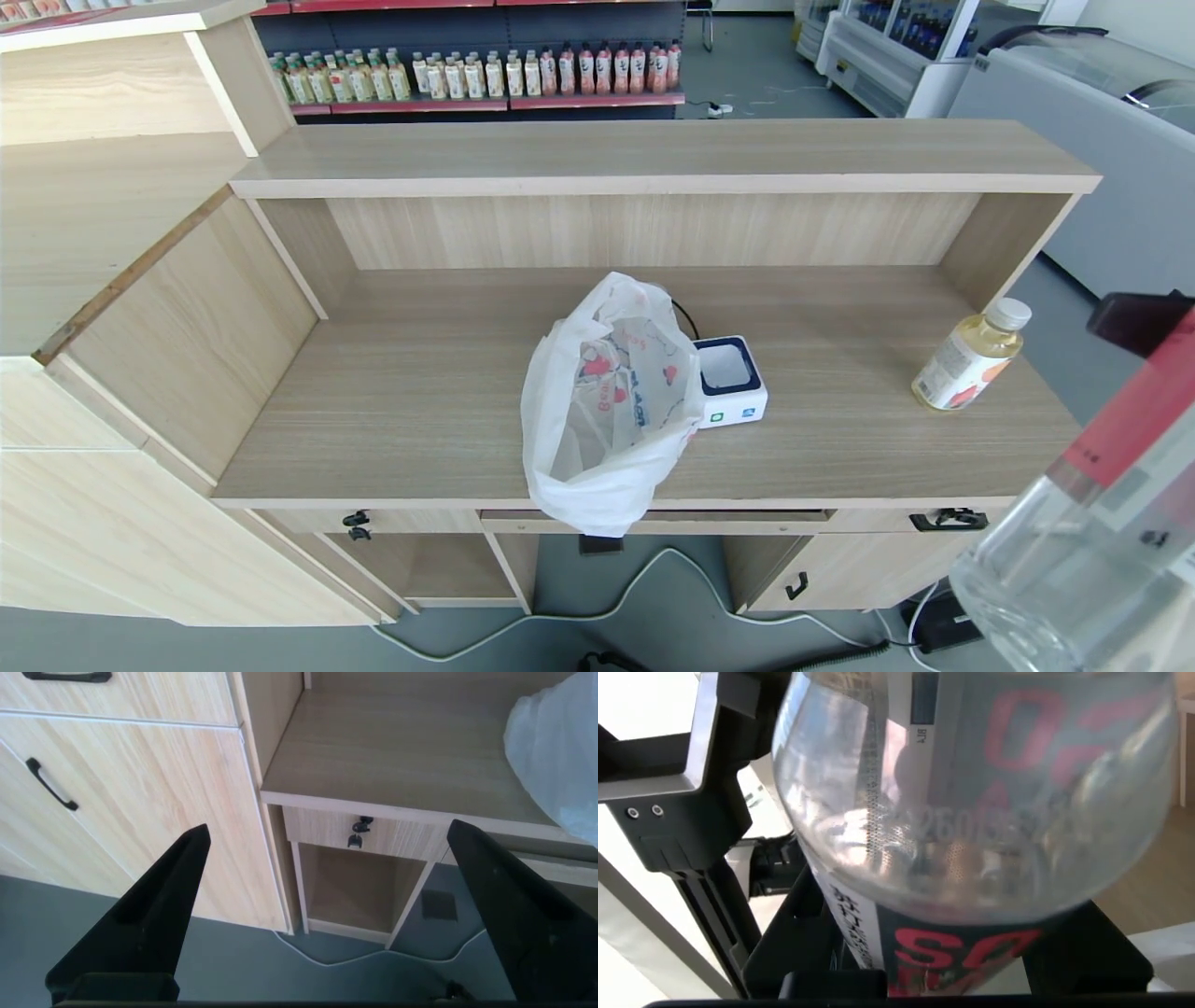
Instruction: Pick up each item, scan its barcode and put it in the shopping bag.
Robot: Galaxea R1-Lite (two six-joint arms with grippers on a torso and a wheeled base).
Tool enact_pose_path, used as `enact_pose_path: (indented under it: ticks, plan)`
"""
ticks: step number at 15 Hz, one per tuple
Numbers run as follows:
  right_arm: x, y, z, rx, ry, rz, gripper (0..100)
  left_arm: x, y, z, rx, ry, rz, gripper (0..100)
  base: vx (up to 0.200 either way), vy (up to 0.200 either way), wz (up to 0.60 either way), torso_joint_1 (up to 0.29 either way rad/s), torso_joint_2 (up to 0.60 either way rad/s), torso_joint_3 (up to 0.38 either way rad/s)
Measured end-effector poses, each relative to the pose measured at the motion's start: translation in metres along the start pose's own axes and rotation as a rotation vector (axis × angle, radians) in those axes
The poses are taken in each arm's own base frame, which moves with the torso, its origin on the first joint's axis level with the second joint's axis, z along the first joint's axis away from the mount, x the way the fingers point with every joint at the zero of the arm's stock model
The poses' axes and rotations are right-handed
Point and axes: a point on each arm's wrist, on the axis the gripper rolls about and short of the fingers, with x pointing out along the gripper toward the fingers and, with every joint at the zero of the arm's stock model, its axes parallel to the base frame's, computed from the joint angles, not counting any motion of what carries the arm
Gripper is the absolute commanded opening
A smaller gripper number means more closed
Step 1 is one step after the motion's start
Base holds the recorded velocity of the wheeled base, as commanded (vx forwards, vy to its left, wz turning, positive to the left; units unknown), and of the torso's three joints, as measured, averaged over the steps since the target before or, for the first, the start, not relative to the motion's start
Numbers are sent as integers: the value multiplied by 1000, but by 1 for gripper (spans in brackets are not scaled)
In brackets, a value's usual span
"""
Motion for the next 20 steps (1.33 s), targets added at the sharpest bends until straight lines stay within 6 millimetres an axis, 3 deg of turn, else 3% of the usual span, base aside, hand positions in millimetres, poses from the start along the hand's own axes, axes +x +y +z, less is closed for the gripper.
enact_pose_path:
  ticks: [12, 16, 20]
  plan:
    - [-5, 4, 5, -29, -8, -24, 0, 0, 0, 0, 0, 0, 0, 100, 0, 0, 0, 0, 0, 0]
    - [-27, -8, 7, -137, 4, -198, 0, 0, 0, 0, 0, 0, 0, 100, 0, 0, 0, 0, 0, 0]
    - [-66, -29, -26, -405, 191, -446, 0, 0, 0, 0, 0, 0, 0, 100, 0, 0, 0, 0, 0, 0]
